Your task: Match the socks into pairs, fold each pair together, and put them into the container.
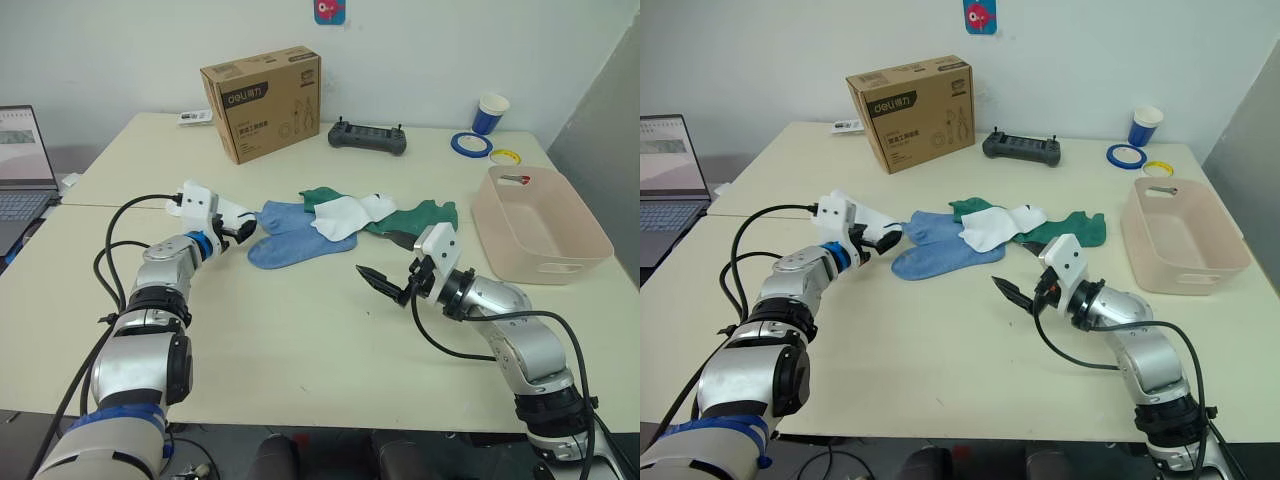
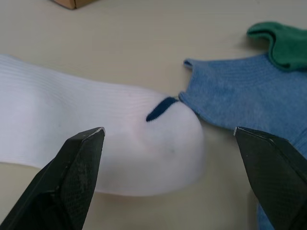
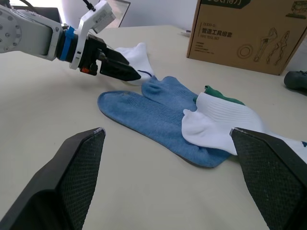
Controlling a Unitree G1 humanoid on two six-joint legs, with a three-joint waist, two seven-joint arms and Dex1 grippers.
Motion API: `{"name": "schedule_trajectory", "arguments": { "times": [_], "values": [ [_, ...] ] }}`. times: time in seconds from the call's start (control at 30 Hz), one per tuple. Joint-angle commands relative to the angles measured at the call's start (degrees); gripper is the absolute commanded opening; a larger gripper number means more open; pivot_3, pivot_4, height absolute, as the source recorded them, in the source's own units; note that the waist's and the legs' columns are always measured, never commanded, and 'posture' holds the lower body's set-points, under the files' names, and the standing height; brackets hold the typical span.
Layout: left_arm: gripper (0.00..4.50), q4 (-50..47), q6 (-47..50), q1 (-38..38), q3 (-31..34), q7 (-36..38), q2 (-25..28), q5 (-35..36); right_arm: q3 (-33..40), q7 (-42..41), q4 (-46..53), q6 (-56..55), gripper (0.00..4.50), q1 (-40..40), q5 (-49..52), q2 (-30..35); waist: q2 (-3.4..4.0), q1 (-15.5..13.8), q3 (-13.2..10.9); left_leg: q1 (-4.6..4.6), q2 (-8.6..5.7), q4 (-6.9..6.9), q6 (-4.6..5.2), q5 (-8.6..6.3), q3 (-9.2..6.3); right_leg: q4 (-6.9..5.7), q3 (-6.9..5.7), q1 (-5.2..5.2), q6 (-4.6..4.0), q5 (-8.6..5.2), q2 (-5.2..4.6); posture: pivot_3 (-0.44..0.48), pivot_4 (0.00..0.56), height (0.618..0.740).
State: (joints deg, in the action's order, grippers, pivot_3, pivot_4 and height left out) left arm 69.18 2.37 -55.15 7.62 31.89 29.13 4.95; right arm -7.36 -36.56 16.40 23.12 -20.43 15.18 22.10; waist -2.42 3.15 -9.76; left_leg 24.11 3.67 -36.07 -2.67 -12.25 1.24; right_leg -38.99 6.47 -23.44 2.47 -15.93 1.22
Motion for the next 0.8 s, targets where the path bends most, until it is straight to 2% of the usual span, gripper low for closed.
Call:
{"name": "schedule_trajectory", "arguments": {
  "times": [0.03, 0.2, 0.5, 0.67, 0.73, 0.8],
  "values": [
    [4.12, 1.59, 0.3, -1.83, -1.09, -1.18, 0.76, -2.23, 1.31, 0.61, 3.11, 0.67, 4.5, -1.22, 0.59, 0.45, 0.0, -0.04, 0.0, 0.0, 0.0, 0.0, 0.0, 0.0, -0.01, -0.01, -0.01, 0.0, 0.0, 0.0, 0.0, 0.0, 0.15, 0.74],
    [2.8, 2.29, 0.88, -1.83, 0.29, -1.85, 1.41, -1.89, 1.51, 0.85, 3.68, 0.87, 4.5, -0.45, 0.58, 0.73, 0.0, -0.11, 0.0, 0.01, 0.0, -0.02, 0.0, 0.0, -0.06, -0.03, -0.06, 0.01, 0.0, 0.0, 0.0, 0.0, 0.15, 0.74],
    [0.01, 0.26, -2.27, -0.99, 2.68, -0.56, 3.69, -0.72, 0.85, 0.73, 2.24, -0.42, 4.5, -0.75, -0.06, 0.27, 0.0, -0.06, 0.0, 0.04, 0.0, -0.03, -0.01, 0.01, -0.12, -0.03, -0.12, 0.02, -0.01, 0.0, 0.0, 0.0, 0.15, 0.74],
    [0.01, -10.46, -1.65, 3.34, 1.59, 8.0, 5.55, 0.58, 1.01, 0.07, 1.69, -1.04, 4.5, -0.46, -0.23, 0.61, 0.01, -0.08, -0.01, 0.07, 0.02, -0.01, -0.01, 0.01, -0.26, -0.04, -0.27, 0.02, -0.03, 0.01, -0.01, 0.0, 0.15, 0.74],
    [0.01, -23.65, 3.48, 9.2, 0.84, 12.51, 6.82, 2.5, 1.26, -0.34, 1.41, -1.33, 4.5, -0.25, -0.2, 1.07, 0.02, -0.11, -0.01, 0.17, 0.01, -0.02, -0.02, 0.01, -0.38, -0.03, -0.41, 0.01, -0.03, 0.01, -0.04, 0.0, 0.15, 0.74],
    [0.01, -43.83, 13.73, 17.95, 0.48, 16.73, 9.05, 6.77, 1.97, -1.07, 0.85, -1.81, 4.5, 0.11, 0.1, 1.81, 0.05, 0.16, -0.02, 0.22, 0.03, -0.02, -0.02, 0.01, -0.42, -0.03, -0.45, 0.01, -0.06, 0.0, -0.07, 0.0, 0.15, 0.74]
  ]
}}
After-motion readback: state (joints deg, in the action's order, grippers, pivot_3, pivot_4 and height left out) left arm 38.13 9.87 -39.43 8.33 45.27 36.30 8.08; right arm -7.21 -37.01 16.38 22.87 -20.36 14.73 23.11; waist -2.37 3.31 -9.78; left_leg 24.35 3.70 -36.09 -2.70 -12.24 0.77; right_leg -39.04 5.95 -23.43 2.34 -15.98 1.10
